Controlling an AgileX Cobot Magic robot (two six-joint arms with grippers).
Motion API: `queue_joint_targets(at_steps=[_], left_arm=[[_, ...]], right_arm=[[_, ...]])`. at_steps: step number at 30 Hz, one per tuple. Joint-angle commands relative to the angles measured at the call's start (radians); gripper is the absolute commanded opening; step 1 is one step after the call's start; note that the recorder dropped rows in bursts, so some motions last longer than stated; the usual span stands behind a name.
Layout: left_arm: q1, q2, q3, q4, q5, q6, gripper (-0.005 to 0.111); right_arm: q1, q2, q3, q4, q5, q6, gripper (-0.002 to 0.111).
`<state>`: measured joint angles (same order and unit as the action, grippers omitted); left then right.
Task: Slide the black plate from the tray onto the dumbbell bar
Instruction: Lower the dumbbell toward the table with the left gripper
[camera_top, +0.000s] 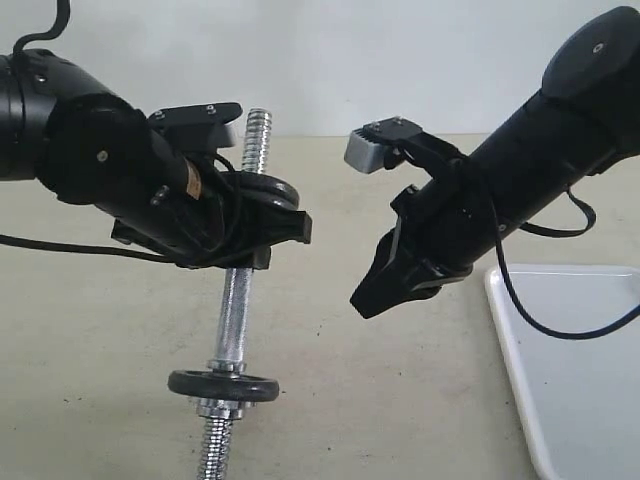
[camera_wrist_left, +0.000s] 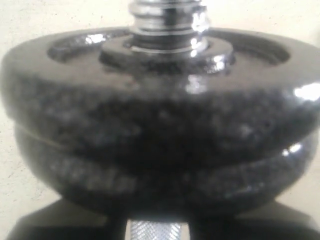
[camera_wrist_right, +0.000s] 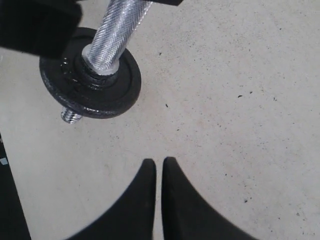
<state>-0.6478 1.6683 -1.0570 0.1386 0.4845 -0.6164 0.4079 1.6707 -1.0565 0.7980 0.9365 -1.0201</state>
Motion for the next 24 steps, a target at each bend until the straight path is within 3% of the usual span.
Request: queue_joint_targets(at_steps=[1, 24], left_arm=[[-0.002, -0.019, -0.042, 0.015, -0.193, -0.024, 0.004], [0.015, 0.131, -0.042, 0.015, -0.345, -0.067, 0.004]], right_arm=[[-0.007, -0.005, -0.003, -0.002, -0.029, 0.001, 0.0], [-0.007, -0.005, -0.002, -0.025, -0.043, 0.027, 0.0]])
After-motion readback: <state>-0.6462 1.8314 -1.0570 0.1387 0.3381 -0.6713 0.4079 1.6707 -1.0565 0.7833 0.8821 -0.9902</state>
